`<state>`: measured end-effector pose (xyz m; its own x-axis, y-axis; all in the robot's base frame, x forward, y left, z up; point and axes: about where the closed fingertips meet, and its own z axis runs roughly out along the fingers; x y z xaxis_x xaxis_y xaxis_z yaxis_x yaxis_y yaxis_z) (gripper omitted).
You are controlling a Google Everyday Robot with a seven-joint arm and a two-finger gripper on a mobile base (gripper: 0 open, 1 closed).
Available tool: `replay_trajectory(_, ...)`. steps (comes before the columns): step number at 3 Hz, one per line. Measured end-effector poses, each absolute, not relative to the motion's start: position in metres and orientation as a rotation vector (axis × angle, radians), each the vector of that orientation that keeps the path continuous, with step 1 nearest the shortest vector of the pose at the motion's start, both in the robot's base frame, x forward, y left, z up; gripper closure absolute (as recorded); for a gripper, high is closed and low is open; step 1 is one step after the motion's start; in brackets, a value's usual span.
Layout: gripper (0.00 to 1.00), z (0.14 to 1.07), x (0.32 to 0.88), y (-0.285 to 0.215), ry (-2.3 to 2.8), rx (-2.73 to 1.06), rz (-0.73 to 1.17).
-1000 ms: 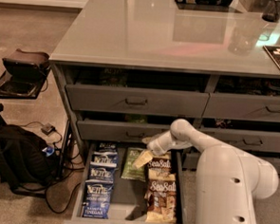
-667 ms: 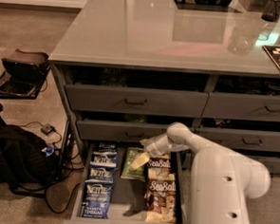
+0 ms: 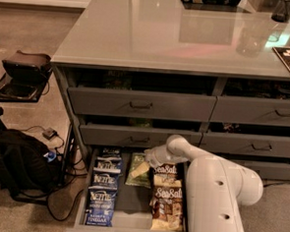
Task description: Pick green jalapeno chip bag from bottom drawer and place on counter
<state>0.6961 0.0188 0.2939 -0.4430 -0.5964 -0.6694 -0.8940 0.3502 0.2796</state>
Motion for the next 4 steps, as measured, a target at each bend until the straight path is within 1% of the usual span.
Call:
replay_trajectory(2,0.00,0.248,0.692,0.019,2.394,-1.157,0.624)
replay_trajectory(3,0.00,0.209,0.691,0.020,2.430,-1.108,0.589)
replay_trajectory(4,0.00,0.200,0.698,0.021,2.407,-1.105,0.596)
